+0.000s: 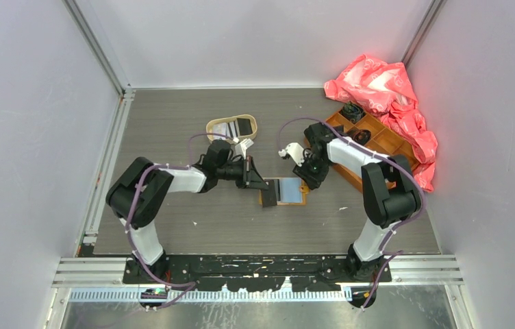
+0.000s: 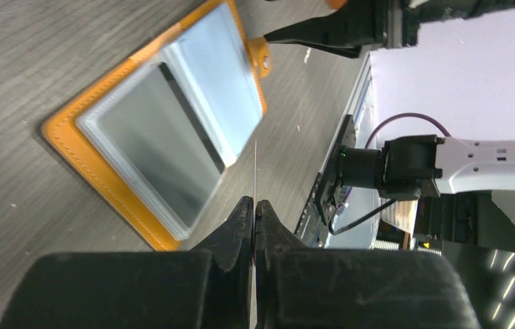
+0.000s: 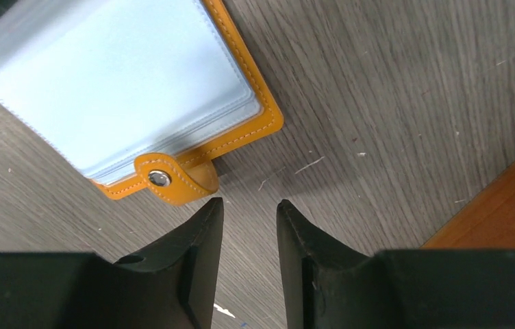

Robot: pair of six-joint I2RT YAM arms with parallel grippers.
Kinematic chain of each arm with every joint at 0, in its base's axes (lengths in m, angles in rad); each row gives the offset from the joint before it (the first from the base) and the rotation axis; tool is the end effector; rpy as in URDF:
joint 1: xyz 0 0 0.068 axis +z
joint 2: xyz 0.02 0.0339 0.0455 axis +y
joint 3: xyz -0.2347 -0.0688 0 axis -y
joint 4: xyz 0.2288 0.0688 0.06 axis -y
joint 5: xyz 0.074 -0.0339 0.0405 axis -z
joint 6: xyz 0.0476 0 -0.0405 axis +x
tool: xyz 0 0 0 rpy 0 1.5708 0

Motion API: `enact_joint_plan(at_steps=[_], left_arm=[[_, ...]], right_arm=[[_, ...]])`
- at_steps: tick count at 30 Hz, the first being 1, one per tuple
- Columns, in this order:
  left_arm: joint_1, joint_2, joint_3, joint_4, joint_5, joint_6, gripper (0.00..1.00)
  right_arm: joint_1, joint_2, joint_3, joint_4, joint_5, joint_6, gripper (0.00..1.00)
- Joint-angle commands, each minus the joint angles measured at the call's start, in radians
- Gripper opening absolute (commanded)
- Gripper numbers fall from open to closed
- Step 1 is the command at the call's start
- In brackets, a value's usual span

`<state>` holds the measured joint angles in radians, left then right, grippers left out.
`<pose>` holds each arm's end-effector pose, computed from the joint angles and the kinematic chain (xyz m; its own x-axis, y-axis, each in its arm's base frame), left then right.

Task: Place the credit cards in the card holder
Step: Insert the credit card into the card holder.

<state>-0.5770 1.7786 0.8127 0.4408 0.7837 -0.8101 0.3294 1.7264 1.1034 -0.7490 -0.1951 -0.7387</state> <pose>0.2675 -0.2142 0.1351 -0.9403 -0.0001 -0.3402 0.3150 0.3776 -0.8707 0.2819 0.1061 0.1423 -0.4478 -0.8512 -0.2740 -0.8860 0.4637 0.0075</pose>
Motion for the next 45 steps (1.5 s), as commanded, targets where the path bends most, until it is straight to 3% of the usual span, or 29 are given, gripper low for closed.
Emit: enact_joint_plan(at_steps=[1,22,45], left_arm=[[0.001,0.057,0.068,0.043,-0.009,-0.028,0.0],[0.011,0.163,0.133,-0.004,-0.106,-0.02,0.0],[0.013,0.127,0.188,-0.253,-0.138,0.086,0.0]], right_arm=[[-0.002,0.025,0.039,0.023,0.026,0.035,0.38],[0.061,0.062,0.042,0.095,-0.087,0.122,0.34],[0.079,0.071,0.052,0.083,-0.102,0.131,0.34]])
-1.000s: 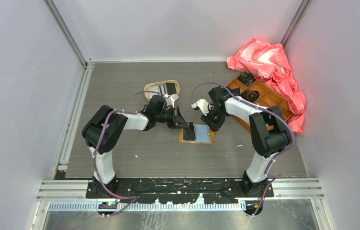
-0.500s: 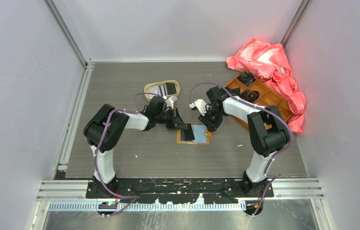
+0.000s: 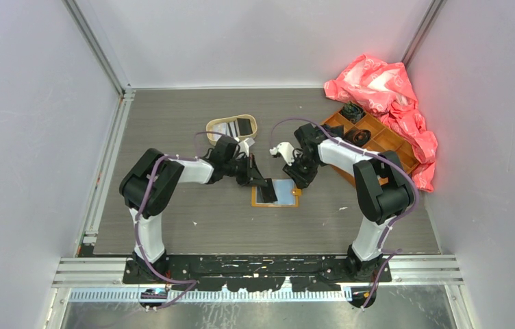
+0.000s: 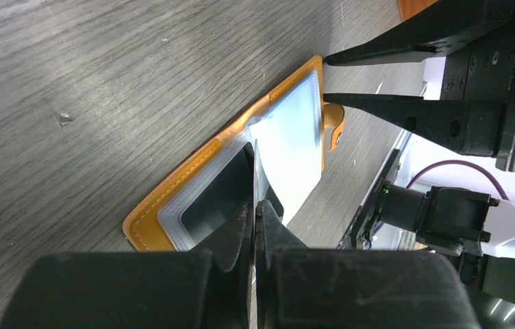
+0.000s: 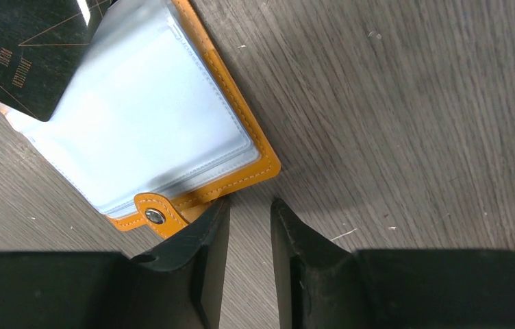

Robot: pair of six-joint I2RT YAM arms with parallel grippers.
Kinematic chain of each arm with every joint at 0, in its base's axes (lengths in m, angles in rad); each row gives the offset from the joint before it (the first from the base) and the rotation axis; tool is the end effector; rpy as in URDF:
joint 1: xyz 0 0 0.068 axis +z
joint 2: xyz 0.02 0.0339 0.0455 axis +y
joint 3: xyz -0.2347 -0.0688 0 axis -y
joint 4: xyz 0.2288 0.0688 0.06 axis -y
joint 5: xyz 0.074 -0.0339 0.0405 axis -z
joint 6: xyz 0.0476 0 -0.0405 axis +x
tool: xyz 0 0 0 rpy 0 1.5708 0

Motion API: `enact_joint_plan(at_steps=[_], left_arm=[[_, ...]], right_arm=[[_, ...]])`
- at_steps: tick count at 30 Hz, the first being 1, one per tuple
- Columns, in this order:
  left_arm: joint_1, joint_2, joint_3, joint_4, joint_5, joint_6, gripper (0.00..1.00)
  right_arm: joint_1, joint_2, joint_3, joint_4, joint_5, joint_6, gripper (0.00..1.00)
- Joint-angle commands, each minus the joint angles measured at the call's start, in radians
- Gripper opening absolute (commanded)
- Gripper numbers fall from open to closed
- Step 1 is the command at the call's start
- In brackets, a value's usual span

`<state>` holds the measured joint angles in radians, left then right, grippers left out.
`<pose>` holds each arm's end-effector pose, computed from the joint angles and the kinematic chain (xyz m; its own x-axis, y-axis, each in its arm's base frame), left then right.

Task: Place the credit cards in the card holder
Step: Insert the credit card into the card holder.

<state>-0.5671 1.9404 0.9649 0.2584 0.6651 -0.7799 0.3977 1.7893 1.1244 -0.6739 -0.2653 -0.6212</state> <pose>0.2936 -0.2218 0.1033 -0.9672 -0.0400 -0.2507 0.1897 0.5425 -0.8184 0.2861 0.1337 0.1320 -0.4798 -0.8107 -0.3355 -0.8713 0.4851 0.0737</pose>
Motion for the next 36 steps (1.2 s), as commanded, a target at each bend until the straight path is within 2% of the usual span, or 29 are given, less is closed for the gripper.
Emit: enact_joint_plan(at_steps=[1,22,28,36], left_arm=[[0.003,-0.031,0.038,-0.069,-0.016,0.054,0.0],[-0.013,0.042,0.05,0.046,0.056,-0.036,0.0],[-0.007,0.017,0.057,-0.003,0.051,-0.003,0.0],[-0.007,0.055,0.087,-0.061,0.086,-0.022,0.0]], right_arm=[[0.012,0.009,0.03,0.007,-0.032,0.014,0.34],[0.027,0.022,0.035,0.002,-0.038,0.018,0.34],[0.027,0.021,0.036,-0.001,-0.041,0.017,0.34],[0.029,0.019,0.037,-0.003,-0.045,0.018,0.34]])
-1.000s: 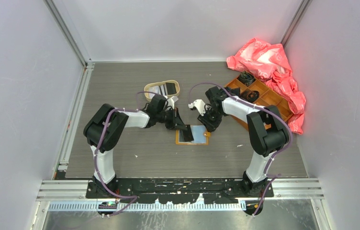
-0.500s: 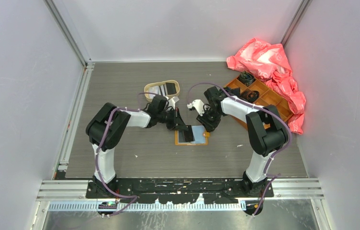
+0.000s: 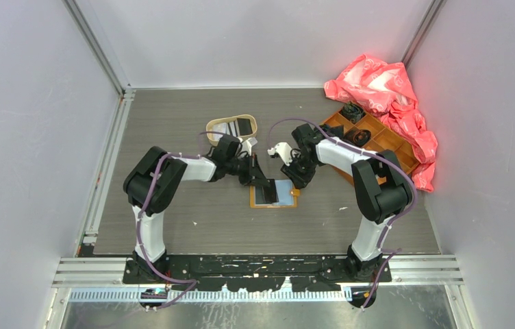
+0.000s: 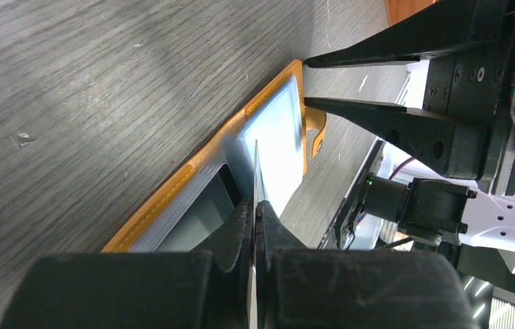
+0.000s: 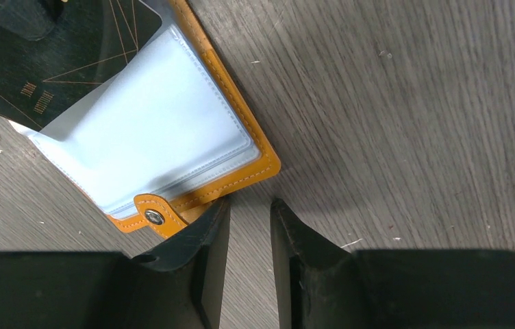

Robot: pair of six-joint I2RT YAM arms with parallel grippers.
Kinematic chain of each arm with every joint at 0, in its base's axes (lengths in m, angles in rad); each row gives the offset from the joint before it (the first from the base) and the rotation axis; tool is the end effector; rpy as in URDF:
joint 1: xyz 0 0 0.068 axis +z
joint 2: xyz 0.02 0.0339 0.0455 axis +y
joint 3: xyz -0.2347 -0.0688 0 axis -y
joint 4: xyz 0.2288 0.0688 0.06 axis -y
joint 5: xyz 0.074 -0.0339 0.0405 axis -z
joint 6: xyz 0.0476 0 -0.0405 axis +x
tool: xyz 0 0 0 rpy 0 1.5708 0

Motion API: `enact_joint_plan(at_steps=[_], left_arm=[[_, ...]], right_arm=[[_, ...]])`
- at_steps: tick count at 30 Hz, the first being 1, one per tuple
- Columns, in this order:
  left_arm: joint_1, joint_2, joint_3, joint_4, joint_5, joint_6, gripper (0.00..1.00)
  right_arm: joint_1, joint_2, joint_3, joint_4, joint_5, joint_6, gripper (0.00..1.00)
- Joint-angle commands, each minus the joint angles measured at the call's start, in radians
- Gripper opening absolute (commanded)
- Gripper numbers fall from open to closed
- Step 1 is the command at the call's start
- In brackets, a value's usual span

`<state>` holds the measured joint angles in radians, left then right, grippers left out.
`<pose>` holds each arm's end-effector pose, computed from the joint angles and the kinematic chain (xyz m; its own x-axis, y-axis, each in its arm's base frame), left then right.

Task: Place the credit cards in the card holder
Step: Insert the credit card into the card holder.

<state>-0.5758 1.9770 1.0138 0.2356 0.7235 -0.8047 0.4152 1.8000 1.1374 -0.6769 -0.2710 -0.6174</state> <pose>0.2970 -0.2304 0.1026 -0.9797 -0.0079 -0.2005 0.1685 0.5102 -0.8434 0.2859 0.1400 0.1319 -0.4687 -0.8162 -0.3378 -0.8783 0.4714 0.0798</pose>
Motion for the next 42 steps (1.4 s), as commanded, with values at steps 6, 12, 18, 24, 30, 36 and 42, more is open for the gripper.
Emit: enact_joint_plan(at_steps=[6,12,18,24,30,36,42], left_arm=[[0.003,0.04,0.083,-0.16,0.042,0.005,0.0],[0.003,0.059,0.123,-0.262,0.029,0.029,0.0],[0.003,0.081,0.16,-0.332,0.021,0.05,0.0],[0.002,0.089,0.179,-0.353,0.022,0.053,0.0],[0.003,0.074,0.173,-0.339,0.032,0.045,0.0],[0.001,0.088,0.164,-0.265,0.079,0.001,0.0],[-0.001,0.105,0.155,-0.216,0.093,-0.022,0.0]], right_arm=[[0.012,0.008,0.024,0.0,-0.04,0.015,0.34],[0.014,0.005,0.024,0.0,-0.04,0.014,0.34],[0.019,0.006,0.024,0.0,-0.04,0.016,0.34],[0.031,0.011,0.024,0.003,-0.037,0.016,0.34],[0.036,0.013,0.025,0.003,-0.025,0.019,0.34],[0.036,0.013,0.025,0.004,-0.021,0.022,0.34],[0.036,0.01,0.027,0.004,-0.019,0.025,0.34]])
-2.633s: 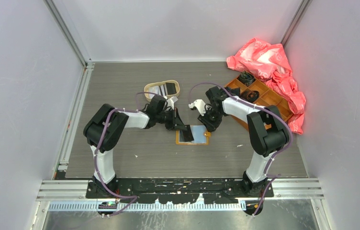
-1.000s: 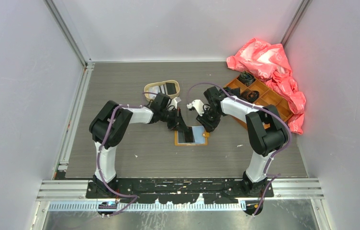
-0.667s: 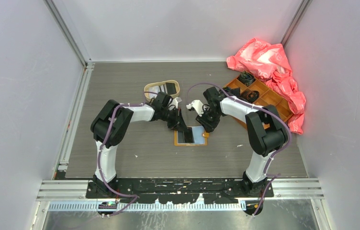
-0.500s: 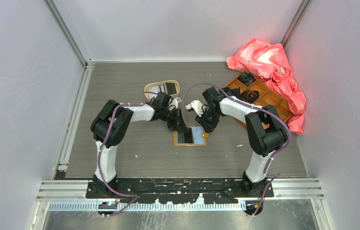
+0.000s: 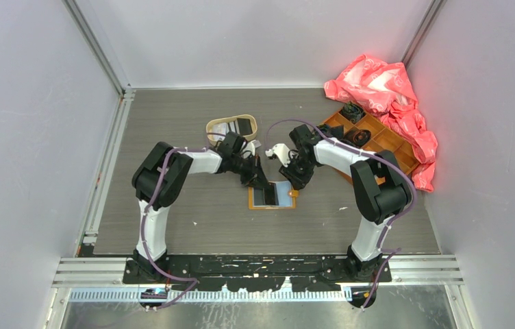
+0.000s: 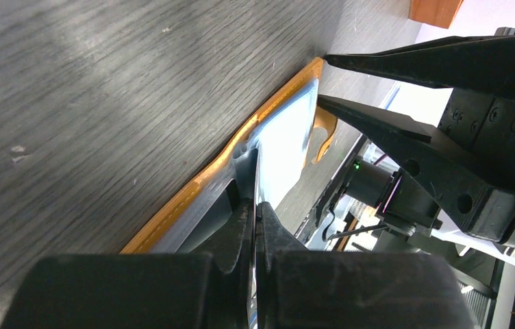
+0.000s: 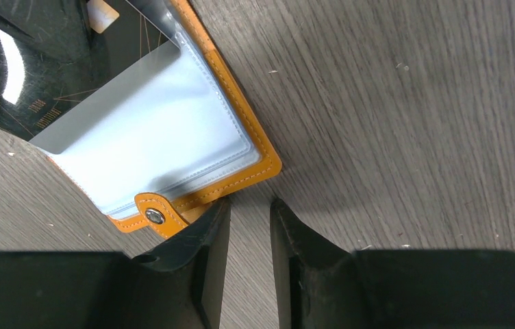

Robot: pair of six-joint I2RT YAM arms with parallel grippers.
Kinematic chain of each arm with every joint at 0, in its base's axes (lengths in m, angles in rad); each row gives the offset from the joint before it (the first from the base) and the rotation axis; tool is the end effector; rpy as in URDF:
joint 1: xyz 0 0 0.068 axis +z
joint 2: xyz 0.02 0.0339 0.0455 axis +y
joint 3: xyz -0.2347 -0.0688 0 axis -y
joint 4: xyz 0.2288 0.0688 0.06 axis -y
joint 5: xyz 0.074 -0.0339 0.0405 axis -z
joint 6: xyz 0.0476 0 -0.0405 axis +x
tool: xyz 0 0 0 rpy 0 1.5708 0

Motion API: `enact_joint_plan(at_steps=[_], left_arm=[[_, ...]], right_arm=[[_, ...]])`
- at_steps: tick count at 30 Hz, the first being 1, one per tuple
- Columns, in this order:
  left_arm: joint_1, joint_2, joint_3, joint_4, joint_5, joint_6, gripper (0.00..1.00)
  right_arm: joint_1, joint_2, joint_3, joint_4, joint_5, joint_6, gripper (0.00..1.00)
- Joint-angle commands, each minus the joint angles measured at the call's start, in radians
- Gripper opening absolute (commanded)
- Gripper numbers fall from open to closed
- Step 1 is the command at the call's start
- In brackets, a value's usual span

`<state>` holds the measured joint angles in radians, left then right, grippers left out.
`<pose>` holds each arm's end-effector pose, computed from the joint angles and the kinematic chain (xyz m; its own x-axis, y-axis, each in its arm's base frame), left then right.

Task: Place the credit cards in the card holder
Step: Insert the credit card into the card holder.

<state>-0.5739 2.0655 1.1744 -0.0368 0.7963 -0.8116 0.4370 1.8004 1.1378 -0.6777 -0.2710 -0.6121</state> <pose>0.3059 -0.2383 0.0940 -0.9991 0.0418 0.0023 0.0215 0.5593 -0.8287 0.2828 0.1462 0.1319 -0.4558 -0.8239 -0.3367 -0.8859 0.4565 0.0820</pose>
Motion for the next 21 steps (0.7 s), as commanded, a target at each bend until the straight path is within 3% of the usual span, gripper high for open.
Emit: enact_joint_plan(at_steps=[1,6,14,17,21], left_arm=[[-0.002,0.019,-0.006,0.056,0.018,-0.014,0.0],[-0.002,0.032,-0.006,0.05,0.015,-0.008,0.0],[0.002,0.028,-0.005,0.014,0.002,0.018,0.02],[0.002,0.029,-0.004,0.011,0.002,0.021,0.03],[0.002,0.03,-0.004,0.008,-0.002,0.024,0.04]], right_arm=[[0.015,0.01,0.027,0.004,-0.018,0.02,0.35],[0.013,-0.016,0.041,-0.005,0.004,0.028,0.41],[0.001,-0.218,0.005,0.039,0.039,0.019,0.56],[0.002,-0.284,-0.021,0.054,-0.082,0.012,0.54],[0.062,-0.376,-0.108,0.142,-0.317,0.001,0.37]])
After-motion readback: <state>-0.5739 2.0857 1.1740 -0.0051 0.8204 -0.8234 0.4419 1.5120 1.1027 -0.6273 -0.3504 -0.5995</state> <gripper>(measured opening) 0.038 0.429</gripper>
